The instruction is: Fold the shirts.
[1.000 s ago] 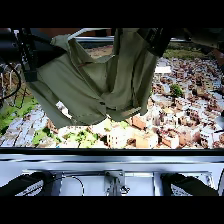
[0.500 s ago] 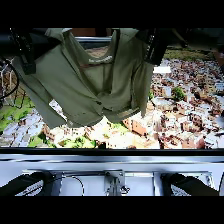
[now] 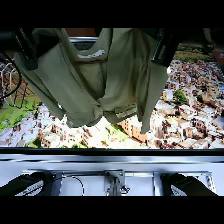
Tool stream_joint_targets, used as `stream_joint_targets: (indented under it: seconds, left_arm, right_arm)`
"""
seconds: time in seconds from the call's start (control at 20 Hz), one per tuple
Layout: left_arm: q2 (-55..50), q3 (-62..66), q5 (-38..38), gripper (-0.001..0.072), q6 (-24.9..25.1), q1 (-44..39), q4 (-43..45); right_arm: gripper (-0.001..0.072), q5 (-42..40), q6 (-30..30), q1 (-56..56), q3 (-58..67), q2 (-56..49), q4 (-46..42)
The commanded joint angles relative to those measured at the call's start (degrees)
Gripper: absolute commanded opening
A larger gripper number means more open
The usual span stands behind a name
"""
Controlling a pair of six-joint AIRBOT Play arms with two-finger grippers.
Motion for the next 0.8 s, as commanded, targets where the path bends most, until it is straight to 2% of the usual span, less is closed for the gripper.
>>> stream_joint_targets:
  seconds: [0.0, 0.05, 0.1, 0.15, 0.2, 0.3, 0.45, 0.5, 0.75]
  left_arm:
    - [0.1, 0.0, 1.7, 0.0353, 0.2, 0.0, 0.7]
    - [0.2, 0.0, 2.5, 0.0362, 0.2, 0.0, 0.7]
    - [0.2, 0.0, 3.3, 0.0459, 0.2, 0.0, 0.7]
    - [0.3, 0.0, 4.2, 0.0514, 0.2, 0.1, 0.7]
    - [0.3, 0.0, 5.0, 0.0517, 0.2, 0.1, 0.7]
    - [0.7, 0.1, 6.2, 0.0606, 0.2, 0.1, 0.4]
    - [1.4, 0.5, 5.7, 0.0625, 0.0, 0.1, -4.0]
    - [1.7, 0.5, 5.2, 0.0666, 0.0, 0.1, -4.3]
    - [4.7, 0.4, 2.9, 0.066, -1.6, 2.8, -0.9]
  right_arm:
    - [0.0073, 1.5, 0.5, 0.0, 0.0, 1.2, -0.7]
    - [0.0072, 1.5, 0.6, 0.0, 0.0, 1.3, -0.7]
    - [0.0072, 1.5, 0.7, 0.0, 0.0, 1.3, -0.7]
    - [0.0072, 1.5, 0.7, 0.0, 0.0, 1.3, -0.7]
    - [0.0072, 1.4, 0.7, 0.0, 0.0, 1.3, -1.2]
    - [0.0073, 1.3, 1.0, 0.0, 0.0, 1.3, -3.9]
    - [0.0072, -1.7, 2.9, 0.0, 0.0, 1.2, -6.9]
    - [0.0073, -3.2, 3.0, 0.0, 0.0, 1.2, -6.9]
    - [0.0072, -4.9, 4.0, 0.0, 0.0, 1.5, -7.0]
